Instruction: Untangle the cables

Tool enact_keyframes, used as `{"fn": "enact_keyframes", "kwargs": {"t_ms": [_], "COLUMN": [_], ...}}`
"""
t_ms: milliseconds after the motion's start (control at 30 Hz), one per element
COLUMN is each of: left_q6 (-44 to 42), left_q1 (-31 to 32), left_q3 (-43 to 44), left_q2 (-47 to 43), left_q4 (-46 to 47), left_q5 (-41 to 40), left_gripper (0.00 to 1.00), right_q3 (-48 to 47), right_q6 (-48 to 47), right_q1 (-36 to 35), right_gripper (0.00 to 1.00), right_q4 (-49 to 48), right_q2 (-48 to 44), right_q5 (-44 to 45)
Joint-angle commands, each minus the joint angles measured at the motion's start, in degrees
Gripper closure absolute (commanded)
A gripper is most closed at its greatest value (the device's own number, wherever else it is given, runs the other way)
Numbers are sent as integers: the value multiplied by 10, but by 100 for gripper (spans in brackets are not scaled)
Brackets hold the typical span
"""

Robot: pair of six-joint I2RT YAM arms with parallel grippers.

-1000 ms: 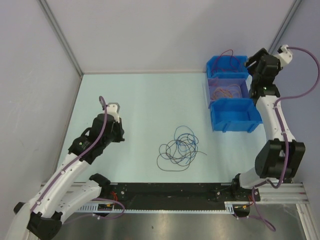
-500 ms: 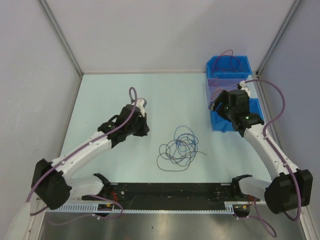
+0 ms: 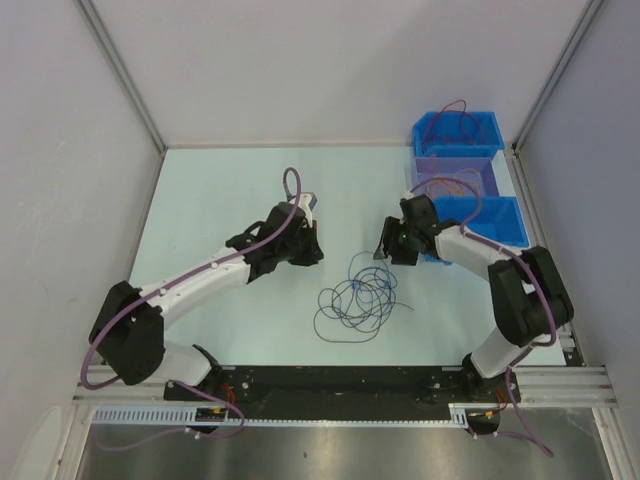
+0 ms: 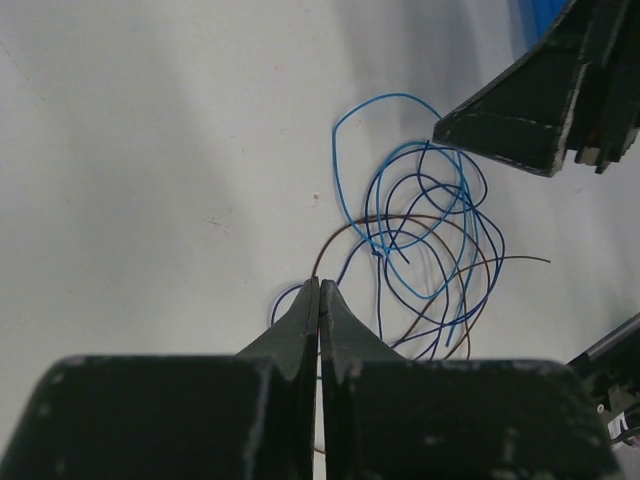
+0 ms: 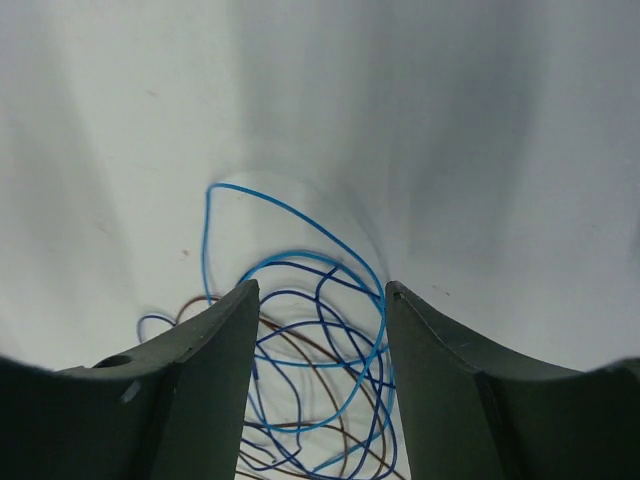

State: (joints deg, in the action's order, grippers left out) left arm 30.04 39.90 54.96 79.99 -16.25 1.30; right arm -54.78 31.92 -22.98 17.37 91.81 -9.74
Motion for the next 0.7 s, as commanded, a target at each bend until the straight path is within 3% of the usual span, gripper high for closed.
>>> {"fn": "enact_keyframes", "kwargs": {"t_ms": [0, 167, 300, 467, 667], "left_q6": [15, -13, -37, -53, -68], "left_q1": [4, 6, 7, 9, 24], "left_q3": [-20, -18, 22, 80, 105], "left_q2": [-4, 27, 103, 184, 241], "left_q4": [36, 82, 101, 115, 139], "left_q5": [-1, -9, -9, 9, 27], "left_gripper": [100, 99, 82, 68, 61], "right_q3": [-45, -55, -65, -72, -72], "right_q6": [-35, -28, -28, -46, -59], "right_q1": [-22, -27, -28, -26, -14], "right_gripper": [43, 43, 42, 41, 41], "right_q4": [-9, 0, 31, 93, 162], "right_q2": [44, 53, 26, -43, -121], "right_q5": [-18, -2, 16, 44, 69]}}
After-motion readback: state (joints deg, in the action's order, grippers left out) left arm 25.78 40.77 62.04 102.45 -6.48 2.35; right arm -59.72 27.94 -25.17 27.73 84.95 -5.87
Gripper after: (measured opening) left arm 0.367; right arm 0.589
